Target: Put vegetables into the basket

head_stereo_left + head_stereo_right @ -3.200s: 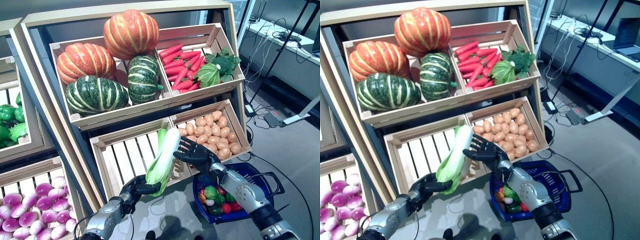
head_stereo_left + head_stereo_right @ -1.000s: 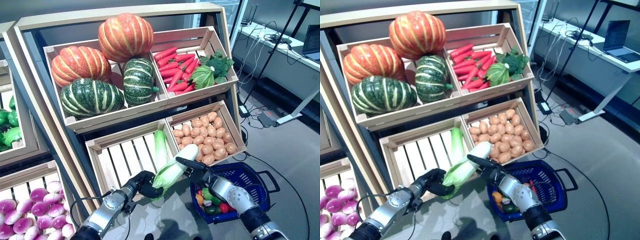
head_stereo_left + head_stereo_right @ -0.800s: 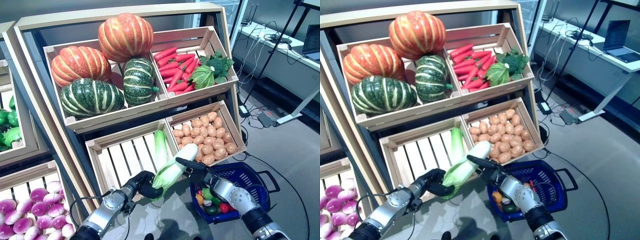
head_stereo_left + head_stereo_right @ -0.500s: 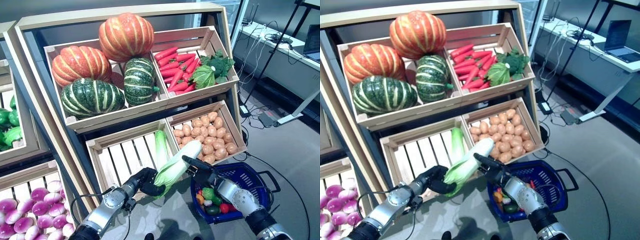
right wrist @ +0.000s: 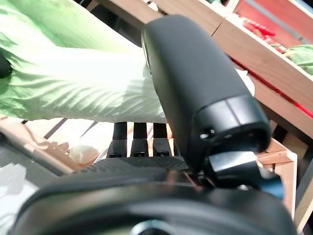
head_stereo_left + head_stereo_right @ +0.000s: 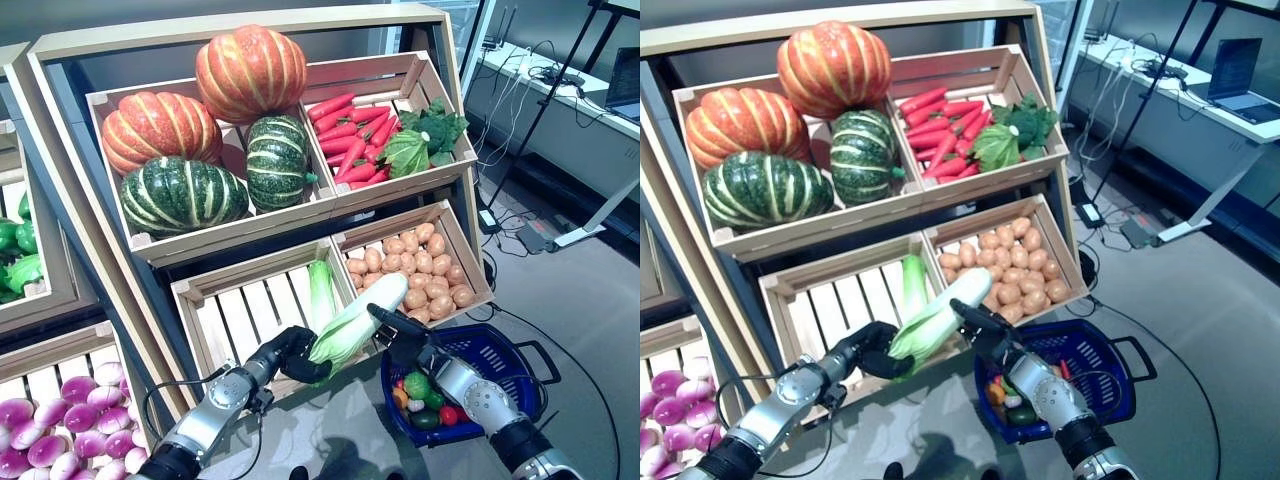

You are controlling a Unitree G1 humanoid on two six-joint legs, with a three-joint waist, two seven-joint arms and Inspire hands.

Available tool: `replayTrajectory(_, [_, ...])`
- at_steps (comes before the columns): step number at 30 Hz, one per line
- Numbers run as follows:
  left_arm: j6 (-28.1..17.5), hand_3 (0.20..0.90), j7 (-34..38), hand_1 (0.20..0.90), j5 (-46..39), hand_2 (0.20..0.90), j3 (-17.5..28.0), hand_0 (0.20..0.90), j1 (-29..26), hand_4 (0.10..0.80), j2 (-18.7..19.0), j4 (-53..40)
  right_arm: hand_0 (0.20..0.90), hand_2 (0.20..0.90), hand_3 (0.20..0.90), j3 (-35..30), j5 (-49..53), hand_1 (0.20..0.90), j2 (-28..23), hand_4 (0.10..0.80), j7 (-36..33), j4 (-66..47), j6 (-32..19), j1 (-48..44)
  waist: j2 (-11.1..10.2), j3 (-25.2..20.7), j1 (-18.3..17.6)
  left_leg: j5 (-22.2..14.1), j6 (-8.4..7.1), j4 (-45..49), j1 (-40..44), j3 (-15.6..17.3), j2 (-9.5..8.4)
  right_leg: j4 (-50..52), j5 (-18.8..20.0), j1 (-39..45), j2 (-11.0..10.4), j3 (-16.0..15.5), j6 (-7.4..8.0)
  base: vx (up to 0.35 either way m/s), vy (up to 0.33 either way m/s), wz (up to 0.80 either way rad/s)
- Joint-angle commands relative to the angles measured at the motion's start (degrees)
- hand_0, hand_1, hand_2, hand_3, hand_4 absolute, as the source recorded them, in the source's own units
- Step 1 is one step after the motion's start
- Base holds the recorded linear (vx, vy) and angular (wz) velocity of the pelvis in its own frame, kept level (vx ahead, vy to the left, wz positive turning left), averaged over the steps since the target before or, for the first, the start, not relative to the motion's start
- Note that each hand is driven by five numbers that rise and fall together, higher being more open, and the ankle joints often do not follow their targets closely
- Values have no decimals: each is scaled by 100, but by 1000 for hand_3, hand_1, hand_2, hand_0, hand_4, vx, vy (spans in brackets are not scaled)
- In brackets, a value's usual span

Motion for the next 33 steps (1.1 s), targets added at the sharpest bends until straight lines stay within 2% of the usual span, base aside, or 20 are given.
replayTrajectory(1, [-654, 900, 33, 900, 10, 900, -96, 900, -694, 800, -43, -170, 300, 300, 300, -523, 951, 300, 635, 400, 1033, -1235, -872, -573, -106, -141, -81, -285, -72, 9, -28, -100, -17, 29, -47, 210, -305, 80, 246, 0, 0, 0])
replayTrajectory(10, [-639, 900, -49, 900, -506, 900, 240, 900, -552, 800, -128, -28, 300, 300, 300, -1172, 976, 300, 387, 400, 1266, -1771, -1357, -471, -129, -62, -162, -274, -67, 9, -57, -19, 31, 29, -57, 202, -258, 56, 213, -15, -10, 0])
replayTrajectory(17, [-626, 900, -216, 900, -822, 900, 597, 900, -402, 800, -203, 96, 300, 300, 300, -1964, 814, 300, 218, 400, 1209, -1936, -2055, -369, -153, 13, -259, -213, -47, 9, -123, 30, 62, 29, -45, 162, -208, 70, 158, -14, -36, -1])
replayTrajectory(23, [-659, 900, -189, 900, -1012, 900, 795, 900, -283, 800, -220, 113, 300, 300, 300, -2603, 623, 300, 166, 400, 836, -1960, -2593, -288, -155, 82, -337, -165, -67, 9, -209, 67, 135, 71, -87, 85, -134, 122, 110, -7, -44, -1])
replayTrajectory(33, [-903, 900, -136, 900, -1547, 900, 1089, 900, -195, 800, -117, -219, 300, 300, 300, -3491, 242, 300, -176, 400, -429, -1513, -3631, -178, -92, 469, -404, -20, -102, 9, -543, 108, 241, 293, -149, -300, -1, 254, -9, -42, -42, -10])
